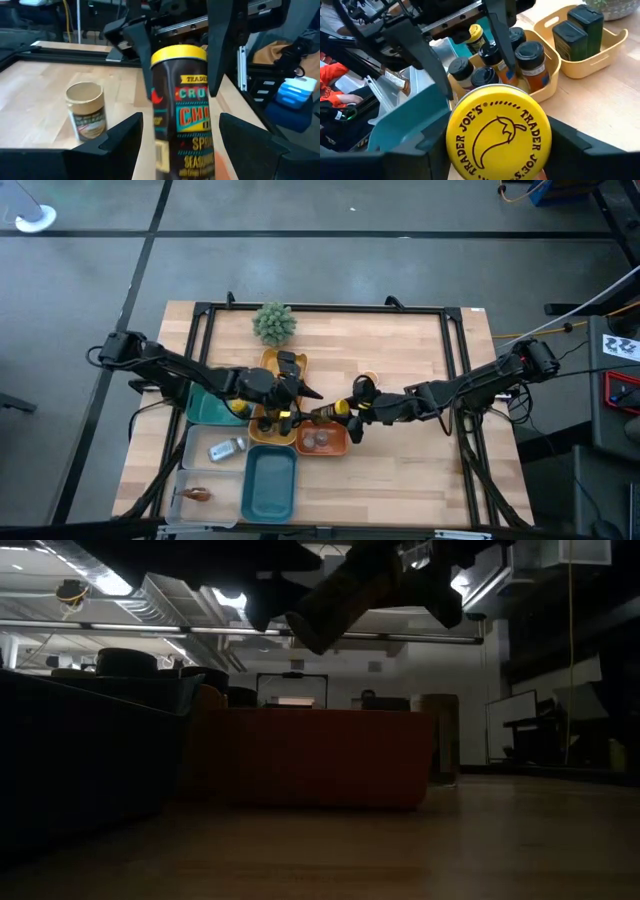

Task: Sort spices by type
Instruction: Put the yellow seasoning bottle into the green bin

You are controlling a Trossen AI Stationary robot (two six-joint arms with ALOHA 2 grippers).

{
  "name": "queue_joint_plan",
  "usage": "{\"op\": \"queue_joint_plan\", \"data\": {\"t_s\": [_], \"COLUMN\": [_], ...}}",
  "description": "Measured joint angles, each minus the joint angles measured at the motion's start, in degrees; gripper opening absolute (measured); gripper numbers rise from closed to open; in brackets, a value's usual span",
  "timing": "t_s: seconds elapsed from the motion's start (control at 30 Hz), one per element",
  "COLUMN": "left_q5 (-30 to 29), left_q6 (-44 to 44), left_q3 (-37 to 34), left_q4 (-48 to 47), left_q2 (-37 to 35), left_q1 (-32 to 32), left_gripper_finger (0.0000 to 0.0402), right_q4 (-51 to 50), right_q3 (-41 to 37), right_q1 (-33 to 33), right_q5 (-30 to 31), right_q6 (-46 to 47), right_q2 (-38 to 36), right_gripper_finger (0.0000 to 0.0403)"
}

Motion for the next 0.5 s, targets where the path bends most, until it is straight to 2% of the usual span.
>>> {"op": "queue_joint_plan", "data": {"t_s": [0.27,0.5], "left_q5": [0.8,0.9], "left_q6": [1.0,1.0], "left_q3": [3.6,6.6], "left_q4": [-0.4,-0.6], "left_q2": [4.7,9.3], "left_q1": [0.0,0.0], "left_gripper_finger": [0.0251,0.0251], "right_q4": [1.7,2.4], "right_q3": [0.0,0.0], "right_q1": [0.0,0.0], "right_q5": [0.3,0.3], "right_q6": [-1.4,-2.9], "right_q2": [0.0,0.0], "right_gripper_finger": [0.0251,0.023]}}
